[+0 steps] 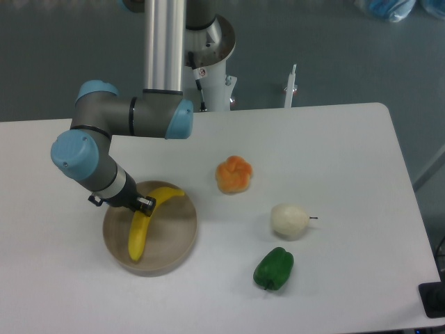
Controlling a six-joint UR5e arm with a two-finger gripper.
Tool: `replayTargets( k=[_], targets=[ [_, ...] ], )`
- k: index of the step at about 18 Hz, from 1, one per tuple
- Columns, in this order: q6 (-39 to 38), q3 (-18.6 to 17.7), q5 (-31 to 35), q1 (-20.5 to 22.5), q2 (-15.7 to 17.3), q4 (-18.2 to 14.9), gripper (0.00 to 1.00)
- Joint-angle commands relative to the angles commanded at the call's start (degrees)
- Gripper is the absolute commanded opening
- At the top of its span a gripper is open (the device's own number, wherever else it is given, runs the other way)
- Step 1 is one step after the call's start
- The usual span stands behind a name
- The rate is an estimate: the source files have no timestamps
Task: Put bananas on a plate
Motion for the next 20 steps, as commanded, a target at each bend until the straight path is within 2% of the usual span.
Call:
replayTargets(
  k=[2,5,11,16,18,20],
  targets=[
    [-0.09,0.17,0.0,0.09,0.26,0.0,1.0],
    [0.0,0.79,-0.09,0.7,1.23,0.0,1.0],
    [1.31,3.86,-0.17,7.46,5.71,0.0,1.0],
    [11.49,6.59,-0.26,13.26,6.59,0.26,1.0],
    [15.27,6.68,-0.09,15.72,6.42,2.01,1.0],
    [21.15,6.68,-0.35,19.23,7.29,2.11,1.0]
  ],
)
